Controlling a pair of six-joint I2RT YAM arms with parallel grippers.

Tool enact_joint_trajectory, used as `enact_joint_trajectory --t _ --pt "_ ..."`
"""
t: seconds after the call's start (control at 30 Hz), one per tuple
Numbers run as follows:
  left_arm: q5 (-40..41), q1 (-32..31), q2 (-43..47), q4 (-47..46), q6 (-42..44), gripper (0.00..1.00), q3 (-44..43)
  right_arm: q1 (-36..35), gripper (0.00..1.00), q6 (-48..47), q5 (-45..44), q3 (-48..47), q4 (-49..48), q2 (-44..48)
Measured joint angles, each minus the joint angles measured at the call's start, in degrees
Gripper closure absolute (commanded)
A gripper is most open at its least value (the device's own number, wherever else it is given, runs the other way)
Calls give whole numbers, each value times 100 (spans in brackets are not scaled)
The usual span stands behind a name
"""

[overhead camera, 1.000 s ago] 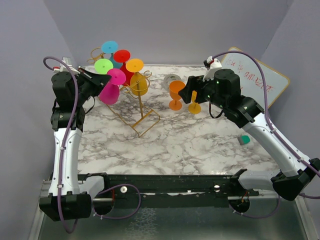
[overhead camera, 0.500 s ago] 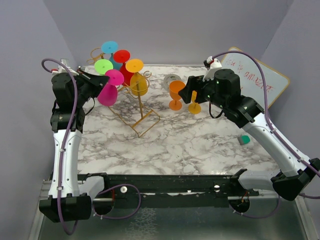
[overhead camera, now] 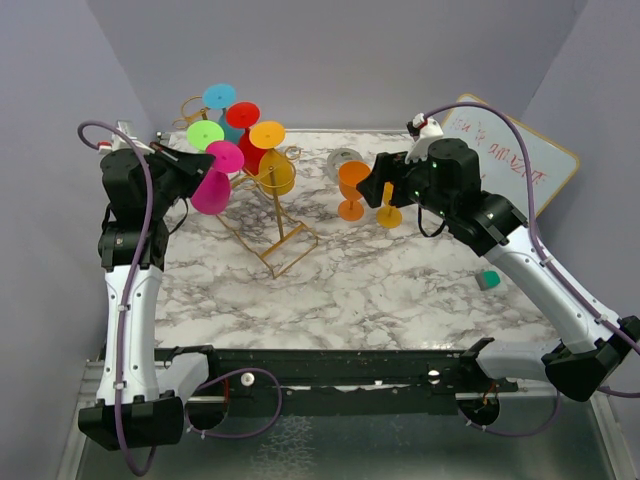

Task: Take the wine glass off the wine glass rack
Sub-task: Pick up the wine glass from the wine rack.

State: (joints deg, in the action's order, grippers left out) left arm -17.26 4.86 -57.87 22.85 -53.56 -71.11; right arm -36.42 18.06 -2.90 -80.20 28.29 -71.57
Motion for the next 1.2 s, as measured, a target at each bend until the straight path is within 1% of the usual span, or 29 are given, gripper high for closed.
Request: enact_joint_trajectory --t 0.43,0.63,0.9,1.1,1.2 --pt "179 0 260 -4 -232 100 42 0 14 15 2 15 0 2" --pt "234 0 345 20 -208 100 59 0 14 15 4 26 0 2" --pt "623 0 713 306 251 100 57 0 14 42 70 37 -9 2" --pt "544 0 911 407 828 100 59 0 14 103 190 114 -87 11" --pt "459 0 1167 601 1189 100 109 0 14 157 350 184 -184 22"
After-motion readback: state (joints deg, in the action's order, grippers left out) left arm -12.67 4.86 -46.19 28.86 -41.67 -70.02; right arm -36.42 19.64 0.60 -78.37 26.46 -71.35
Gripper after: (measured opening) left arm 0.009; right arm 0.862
